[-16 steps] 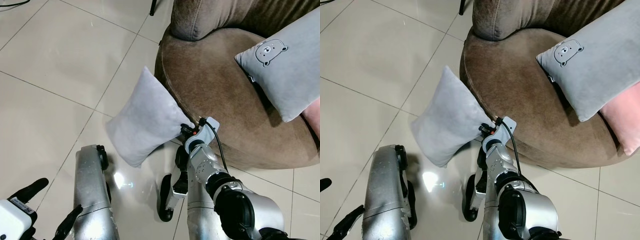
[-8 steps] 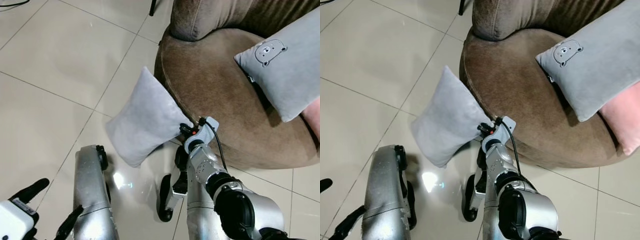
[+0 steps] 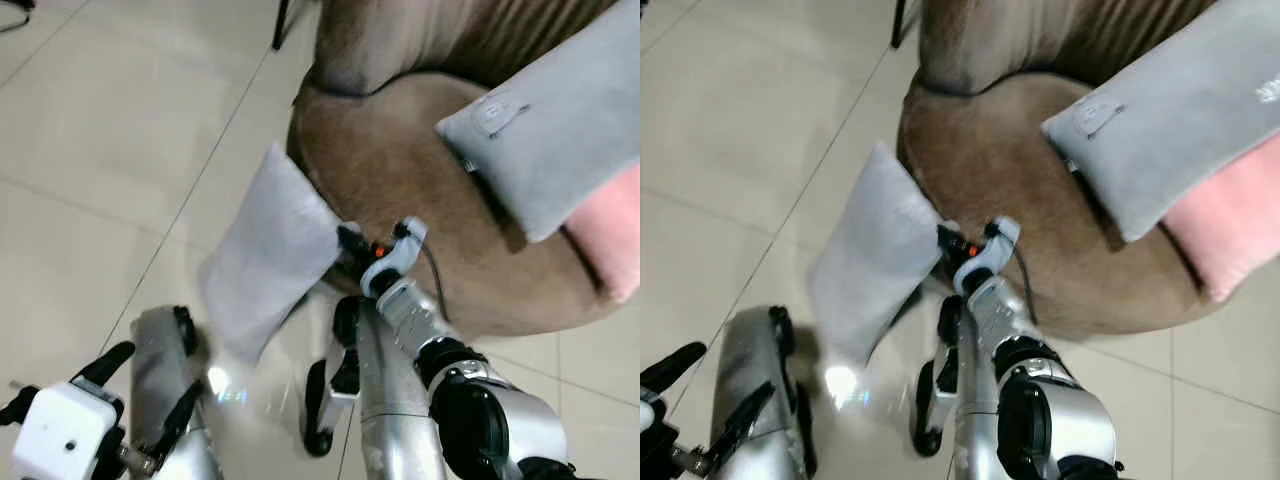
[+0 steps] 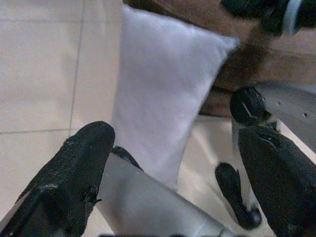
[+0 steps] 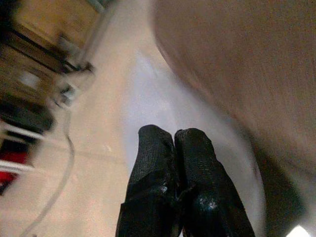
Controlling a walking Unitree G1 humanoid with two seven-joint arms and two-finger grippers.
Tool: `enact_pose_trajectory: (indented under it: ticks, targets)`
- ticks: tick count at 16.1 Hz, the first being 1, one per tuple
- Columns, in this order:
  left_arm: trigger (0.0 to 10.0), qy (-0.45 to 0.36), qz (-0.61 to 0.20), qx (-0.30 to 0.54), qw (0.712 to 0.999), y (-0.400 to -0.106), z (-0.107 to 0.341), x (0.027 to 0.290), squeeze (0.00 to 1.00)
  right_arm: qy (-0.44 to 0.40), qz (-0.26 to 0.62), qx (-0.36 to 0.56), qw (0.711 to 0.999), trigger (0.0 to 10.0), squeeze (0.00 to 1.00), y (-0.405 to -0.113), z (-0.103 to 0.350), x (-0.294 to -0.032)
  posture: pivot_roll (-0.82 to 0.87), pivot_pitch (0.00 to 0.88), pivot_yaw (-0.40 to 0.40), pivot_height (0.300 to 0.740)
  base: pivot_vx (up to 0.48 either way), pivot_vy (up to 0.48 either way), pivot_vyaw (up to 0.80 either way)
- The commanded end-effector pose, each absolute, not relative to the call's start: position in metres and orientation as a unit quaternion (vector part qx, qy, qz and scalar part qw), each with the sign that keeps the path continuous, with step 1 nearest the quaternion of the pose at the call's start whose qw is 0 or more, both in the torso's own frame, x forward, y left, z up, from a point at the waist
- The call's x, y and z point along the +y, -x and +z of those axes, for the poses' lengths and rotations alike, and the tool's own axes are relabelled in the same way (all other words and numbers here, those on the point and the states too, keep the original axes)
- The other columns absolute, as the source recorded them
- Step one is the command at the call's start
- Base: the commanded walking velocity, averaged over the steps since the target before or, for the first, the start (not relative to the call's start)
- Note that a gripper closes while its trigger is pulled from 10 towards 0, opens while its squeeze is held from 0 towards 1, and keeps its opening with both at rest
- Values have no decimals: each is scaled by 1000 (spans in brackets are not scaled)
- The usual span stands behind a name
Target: Move the pillow to the sofa from floor
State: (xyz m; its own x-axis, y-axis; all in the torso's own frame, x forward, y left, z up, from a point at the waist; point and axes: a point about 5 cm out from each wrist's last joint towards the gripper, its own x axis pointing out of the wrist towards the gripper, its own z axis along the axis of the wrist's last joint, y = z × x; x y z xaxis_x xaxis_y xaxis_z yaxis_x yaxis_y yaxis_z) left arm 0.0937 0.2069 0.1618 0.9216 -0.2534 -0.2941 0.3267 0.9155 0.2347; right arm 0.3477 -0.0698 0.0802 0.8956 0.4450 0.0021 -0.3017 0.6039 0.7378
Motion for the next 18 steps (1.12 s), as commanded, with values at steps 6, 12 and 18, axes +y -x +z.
enact_pose_trajectory:
  ticks: [6, 12, 18]
  targets:
    - [10000, -140, -89, 69, 984, -149, 143, 202, 0, -357, 306, 15, 882, 0, 0, -326, 114, -53, 190, 0, -188, 515, 0, 0, 0]
    - [10000, -148, -57, 41, 986, -199, 133, 195, 0, -201, 190, 42, 960, 10000, 1000, -317, 102, -107, 160, 0, -137, 515, 0, 0, 0]
    - [10000, -169, -33, 17, 985, -218, 138, 199, 0, -194, 134, 53, 970, 10000, 1000, -298, 96, -131, 124, 0, -97, 515, 0, 0, 0]
